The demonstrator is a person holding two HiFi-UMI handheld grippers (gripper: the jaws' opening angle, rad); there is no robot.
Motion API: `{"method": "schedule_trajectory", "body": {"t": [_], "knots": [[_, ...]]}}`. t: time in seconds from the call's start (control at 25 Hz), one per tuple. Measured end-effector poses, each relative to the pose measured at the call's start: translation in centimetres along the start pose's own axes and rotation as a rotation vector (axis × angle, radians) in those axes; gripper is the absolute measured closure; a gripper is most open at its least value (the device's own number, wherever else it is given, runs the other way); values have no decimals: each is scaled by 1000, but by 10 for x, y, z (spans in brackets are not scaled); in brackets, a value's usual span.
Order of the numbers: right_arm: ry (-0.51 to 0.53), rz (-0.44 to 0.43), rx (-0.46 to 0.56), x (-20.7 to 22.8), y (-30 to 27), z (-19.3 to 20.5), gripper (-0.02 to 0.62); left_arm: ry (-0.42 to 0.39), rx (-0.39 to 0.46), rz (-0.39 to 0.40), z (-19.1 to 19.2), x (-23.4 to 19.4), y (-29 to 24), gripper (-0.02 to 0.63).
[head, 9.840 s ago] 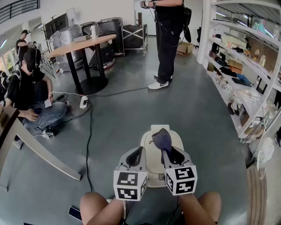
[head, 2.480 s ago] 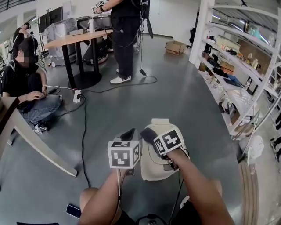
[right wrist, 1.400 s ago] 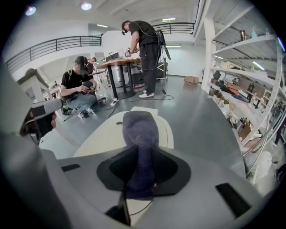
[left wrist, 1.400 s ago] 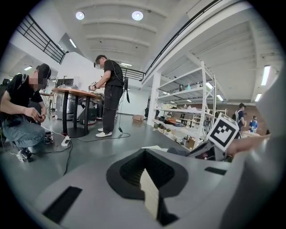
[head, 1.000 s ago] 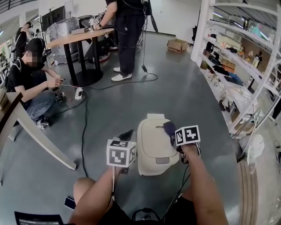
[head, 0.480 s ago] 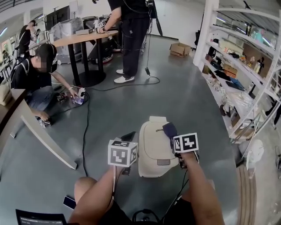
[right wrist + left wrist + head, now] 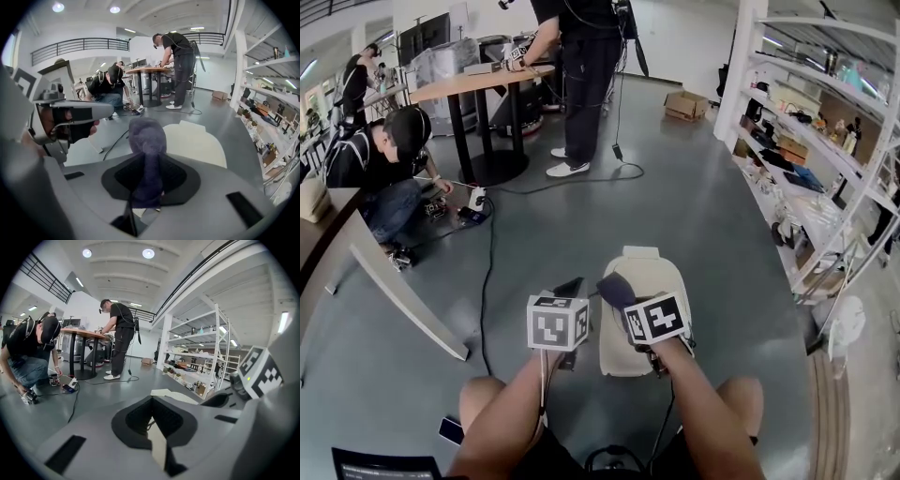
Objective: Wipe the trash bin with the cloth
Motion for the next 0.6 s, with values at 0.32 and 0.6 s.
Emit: {"method": "schedule_trajectory", "body": {"t": [0.32,0.6], "knots": [[116,-8,-75,-40,-12,13,503,-7,24,3,-3,-2,16,606],[140,-8,-72,-45,-12,17,503,-27,27,6,1,4,20,606]]}}
Point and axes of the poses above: the fingertips, and each gripper's own axes: y backward along the fingers, x to its right, z out of its underside, the point moved 4 cm from there along y, backward along the fingers, and after that the axes turned 3 degrees about y, right-handed, at the moved point
